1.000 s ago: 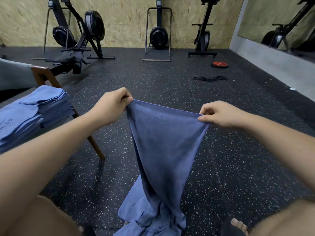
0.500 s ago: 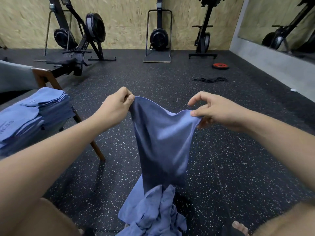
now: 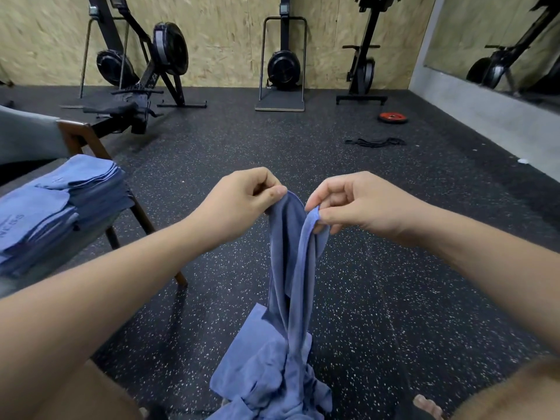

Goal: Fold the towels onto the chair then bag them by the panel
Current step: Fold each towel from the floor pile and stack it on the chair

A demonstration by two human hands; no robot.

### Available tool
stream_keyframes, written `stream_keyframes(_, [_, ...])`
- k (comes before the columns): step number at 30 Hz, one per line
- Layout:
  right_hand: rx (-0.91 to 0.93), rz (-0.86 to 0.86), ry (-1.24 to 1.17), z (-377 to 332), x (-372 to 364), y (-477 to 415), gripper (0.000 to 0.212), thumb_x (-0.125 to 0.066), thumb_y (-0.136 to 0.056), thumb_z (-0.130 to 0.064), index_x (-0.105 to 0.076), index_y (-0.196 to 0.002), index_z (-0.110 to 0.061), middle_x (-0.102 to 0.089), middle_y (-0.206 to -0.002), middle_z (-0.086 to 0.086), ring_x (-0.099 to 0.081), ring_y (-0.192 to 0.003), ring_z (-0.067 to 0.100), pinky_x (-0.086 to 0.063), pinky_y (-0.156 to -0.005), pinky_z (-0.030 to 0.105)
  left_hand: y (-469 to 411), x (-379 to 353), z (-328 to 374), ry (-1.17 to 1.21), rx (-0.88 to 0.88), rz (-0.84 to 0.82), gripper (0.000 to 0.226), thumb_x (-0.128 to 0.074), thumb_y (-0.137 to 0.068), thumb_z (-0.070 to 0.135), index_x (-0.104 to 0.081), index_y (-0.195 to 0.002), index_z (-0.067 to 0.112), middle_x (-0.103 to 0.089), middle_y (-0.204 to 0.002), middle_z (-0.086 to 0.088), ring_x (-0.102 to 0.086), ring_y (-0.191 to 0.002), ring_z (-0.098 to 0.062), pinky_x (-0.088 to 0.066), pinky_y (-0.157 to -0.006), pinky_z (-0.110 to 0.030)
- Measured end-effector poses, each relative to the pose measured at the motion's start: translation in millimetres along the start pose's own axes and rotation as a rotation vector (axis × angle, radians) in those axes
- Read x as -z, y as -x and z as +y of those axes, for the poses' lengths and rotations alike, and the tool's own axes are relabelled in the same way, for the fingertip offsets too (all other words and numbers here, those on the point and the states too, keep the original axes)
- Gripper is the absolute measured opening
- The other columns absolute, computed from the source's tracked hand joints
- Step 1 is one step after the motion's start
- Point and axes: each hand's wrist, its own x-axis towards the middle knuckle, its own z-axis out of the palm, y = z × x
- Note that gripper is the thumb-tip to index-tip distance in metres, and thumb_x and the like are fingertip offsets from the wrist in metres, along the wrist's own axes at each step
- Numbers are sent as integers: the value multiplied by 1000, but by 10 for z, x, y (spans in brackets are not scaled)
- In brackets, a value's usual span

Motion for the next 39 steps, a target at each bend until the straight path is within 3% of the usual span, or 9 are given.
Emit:
stream_keyframes(3, [65, 40, 93, -19, -83, -14, 4, -69, -101, -3, -72, -102, -4, -81, -83, 8, -80, -80, 20, -59, -67, 28, 35, -53, 79, 29, -44, -29, 16, -71, -103, 32, -74, -89, 25, -74, -77, 5, -58, -67, -5, -50, -67, -29])
stream_keyframes(8, [95, 144, 225, -43, -181, -28, 12, -75, -100, -13, -71, -89, -9, -74, -64, 4, -68, -56, 10, -51, -57, 18, 69, -116, 150, 94, -40, -53, 16, -73, -102, 31, -76, -88, 25, -60, -61, 16, -46, -56, -6, -37, -53, -20])
stream_keyframes(15, [78, 223, 254, -22, -147, -57, 23, -78, -98, -27, -73, -81, -12, -70, -59, 4, -62, -51, 11, -47, -57, 20, 88, -91, 156, 132, -46, -44, 13, -71, -104, 30, -79, -94, 25, -75, -79, -3, -57, -63, -16, -56, -68, -46])
stream_keyframes(18, [80, 238, 233, -6, -143, -60, 26, -79, -97, -28, -72, -79, -11, -66, -55, 2, -55, -49, 11, -44, -55, 25, 102, -101, 152, 158, -65, -56, 14, -69, -105, 28, -81, -98, 27, -78, -82, -1, -66, -73, -34, -59, -73, -54])
stream_keyframes(22, [78, 316, 280, 21, -138, -87, 31, -80, -95, -33, -72, -73, -13, -53, -49, -8, -40, -48, 5, -32, -53, 27, 114, -102, 179, 233, -72, -74, 13, -70, -104, 23, -82, -105, 27, -79, -88, 2, -61, -74, -12, -54, -71, -39])
stream_keyframes(24, [80, 340, 277, 34, -119, -92, 31, -80, -94, -35, -73, -73, -14, -55, -52, -6, -41, -50, 5, -33, -55, 27, 116, -101, 193, 298, -74, -101, 10, -78, -98, 19, -81, -108, 23, -81, -95, 1, -69, -83, -11, -59, -82, -42])
stream_keyframes(31, [77, 215, 367, 43, -117, -112, 31, -73, -99, -39, -73, -74, -20, -61, -69, 10, -43, -59, 8, -36, -61, 34, 85, -77, 141, 242, -115, -87, 11, -86, -92, 24, -81, -102, 25, -82, -94, 1, -76, -95, -34, -60, -91, -57])
stream_keyframes(36, [9, -16, 301, 71, -60, -50, 26, -81, -95, -35, -73, -80, -15, -53, -63, -7, -43, -59, 7, -34, -57, 25, 38, -45, 31, 143, -112, -105, 11, -80, -97, 18, -82, -99, 29, -79, -87, 4, -69, -81, -13, -60, -88, -49])
stream_keyframes(39, [48, -101, 442, 69, -82, -54, 29, -82, -93, -34, -68, -77, -13, -60, -76, 9, -46, -63, 9, -40, -62, 35, 31, -32, 14, 72, -123, -119, 12, -78, -98, 18, -81, -98, 30, -76, -85, 7, -67, -79, -10, -58, -84, -40])
